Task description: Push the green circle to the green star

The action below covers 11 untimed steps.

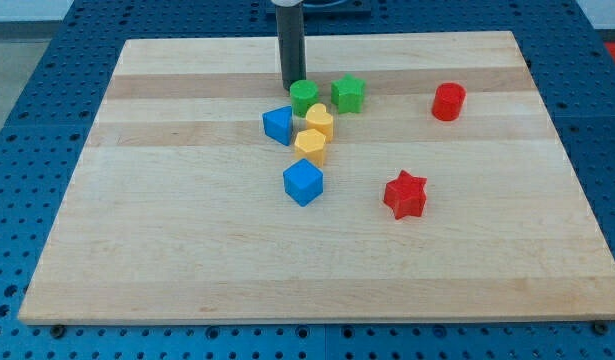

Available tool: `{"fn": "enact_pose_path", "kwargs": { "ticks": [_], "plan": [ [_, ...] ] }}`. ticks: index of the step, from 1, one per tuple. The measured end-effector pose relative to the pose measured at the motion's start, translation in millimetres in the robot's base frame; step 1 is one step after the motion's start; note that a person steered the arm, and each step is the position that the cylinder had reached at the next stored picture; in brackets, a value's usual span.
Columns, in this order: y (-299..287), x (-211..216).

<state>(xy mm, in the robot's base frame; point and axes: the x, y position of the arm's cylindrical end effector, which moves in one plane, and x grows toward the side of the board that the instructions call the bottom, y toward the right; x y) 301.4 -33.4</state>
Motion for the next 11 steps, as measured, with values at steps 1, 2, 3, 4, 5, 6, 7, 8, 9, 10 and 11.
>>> {"fn": "enact_pose_path", "kwargs": {
  "ticks": [1,2,3,4,5,6,7,8,9,10,11],
  "plan": [
    [1,1],
    [1,1],
    [3,-15],
    [19,-22],
    [41,-22],
    [64,-22],
    [72,-22],
    [72,-17],
    [72,-9],
    [72,-4],
    [72,-3]
  ]
}}
